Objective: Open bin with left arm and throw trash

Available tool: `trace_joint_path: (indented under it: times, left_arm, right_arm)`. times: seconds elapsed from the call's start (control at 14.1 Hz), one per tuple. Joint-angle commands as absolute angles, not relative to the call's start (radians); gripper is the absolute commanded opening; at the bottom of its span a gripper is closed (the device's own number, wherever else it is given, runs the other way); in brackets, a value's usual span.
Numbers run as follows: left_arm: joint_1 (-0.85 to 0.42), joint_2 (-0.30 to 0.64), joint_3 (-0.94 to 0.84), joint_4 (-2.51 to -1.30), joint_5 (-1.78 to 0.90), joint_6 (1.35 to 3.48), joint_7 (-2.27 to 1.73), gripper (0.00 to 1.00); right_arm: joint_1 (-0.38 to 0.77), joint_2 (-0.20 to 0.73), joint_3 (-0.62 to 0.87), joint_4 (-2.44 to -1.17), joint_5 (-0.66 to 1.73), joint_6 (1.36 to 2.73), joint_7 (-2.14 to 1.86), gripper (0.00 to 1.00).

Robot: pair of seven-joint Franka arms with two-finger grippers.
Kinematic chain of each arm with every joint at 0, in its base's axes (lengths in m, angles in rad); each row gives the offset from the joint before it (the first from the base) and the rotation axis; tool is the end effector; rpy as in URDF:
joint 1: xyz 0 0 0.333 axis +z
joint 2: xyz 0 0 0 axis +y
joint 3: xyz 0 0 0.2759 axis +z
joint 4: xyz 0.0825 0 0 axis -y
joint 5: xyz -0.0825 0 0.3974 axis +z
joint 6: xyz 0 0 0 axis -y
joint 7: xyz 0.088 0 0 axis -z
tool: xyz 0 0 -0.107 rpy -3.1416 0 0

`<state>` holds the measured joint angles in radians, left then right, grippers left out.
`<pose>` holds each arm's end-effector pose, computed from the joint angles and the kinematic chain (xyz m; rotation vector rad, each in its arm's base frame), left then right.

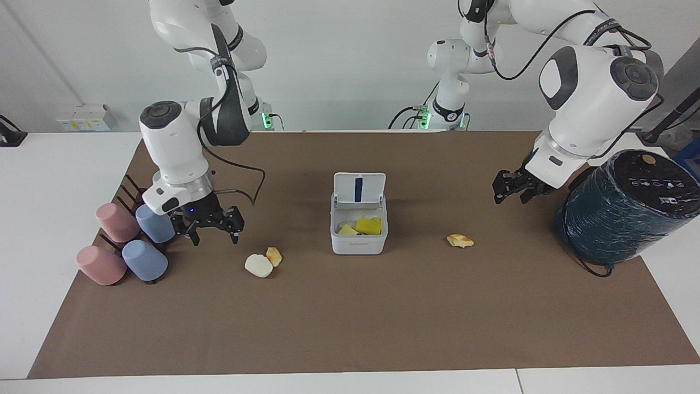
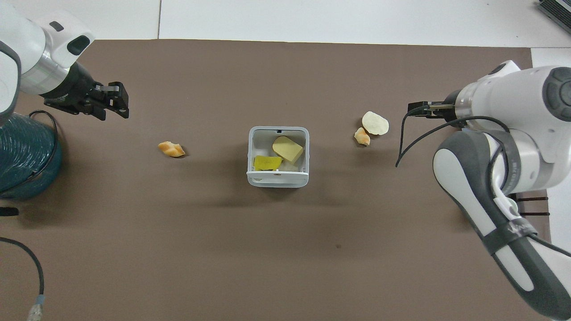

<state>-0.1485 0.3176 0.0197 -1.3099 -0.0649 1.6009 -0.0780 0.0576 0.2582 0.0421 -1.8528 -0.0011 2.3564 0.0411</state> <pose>0.6446 -0.0921 0.5201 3.0846 -0.0754 -0.0501 0.6417 0.0630 0.3628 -3.0903 -0.0874 -0.3796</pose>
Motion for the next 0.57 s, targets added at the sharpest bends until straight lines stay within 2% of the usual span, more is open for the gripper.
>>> trace_joint_path:
  times: [0.0,0.28,0.43,0.5]
  left_arm:
    - [-0.141,0.292,0.012,-1.362,-0.026,1.678,-0.054,1.0]
    - [-0.141,0.226,0.012,-1.566,-0.023,1.88,-0.029,0.97]
    - [-0.137,0.186,0.014,-1.694,-0.023,2.013,-0.026,0.95]
    - [-0.135,0.181,0.014,-1.744,-0.023,2.076,-0.026,0.94]
  right_arm:
    - [0.066,0.319,0.049,-1.848,-0.002,2.426,-0.066,1.0]
    - [0.101,0.382,0.049,-1.868,-0.002,2.454,-0.164,1.0]
    - [0.109,0.425,0.049,-1.868,-0.002,2.522,-0.176,1.0]
    - [0.11,0.446,0.051,-1.868,-0.002,2.539,-0.173,0.91]
